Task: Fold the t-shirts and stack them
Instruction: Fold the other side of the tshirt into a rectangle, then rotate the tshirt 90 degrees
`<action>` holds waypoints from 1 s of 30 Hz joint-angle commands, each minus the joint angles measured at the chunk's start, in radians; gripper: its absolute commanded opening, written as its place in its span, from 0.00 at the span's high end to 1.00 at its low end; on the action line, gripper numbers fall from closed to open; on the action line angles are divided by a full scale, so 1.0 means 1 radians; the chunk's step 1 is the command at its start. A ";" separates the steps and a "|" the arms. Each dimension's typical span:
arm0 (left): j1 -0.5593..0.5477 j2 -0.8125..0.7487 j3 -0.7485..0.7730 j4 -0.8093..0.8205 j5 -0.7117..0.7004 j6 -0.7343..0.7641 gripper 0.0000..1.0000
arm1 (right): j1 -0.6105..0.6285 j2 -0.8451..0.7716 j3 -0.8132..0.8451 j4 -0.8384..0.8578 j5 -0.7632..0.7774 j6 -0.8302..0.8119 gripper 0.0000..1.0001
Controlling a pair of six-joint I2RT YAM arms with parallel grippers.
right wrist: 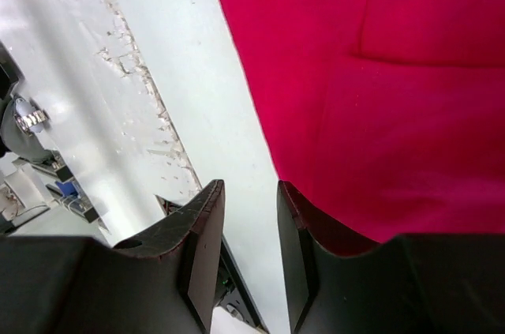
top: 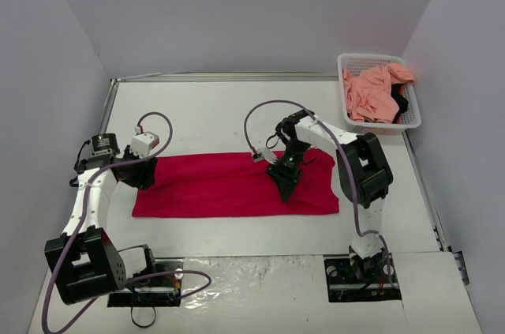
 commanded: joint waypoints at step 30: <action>-0.003 -0.070 -0.035 0.088 0.092 -0.091 0.43 | -0.205 -0.365 -0.233 0.401 0.535 0.289 0.19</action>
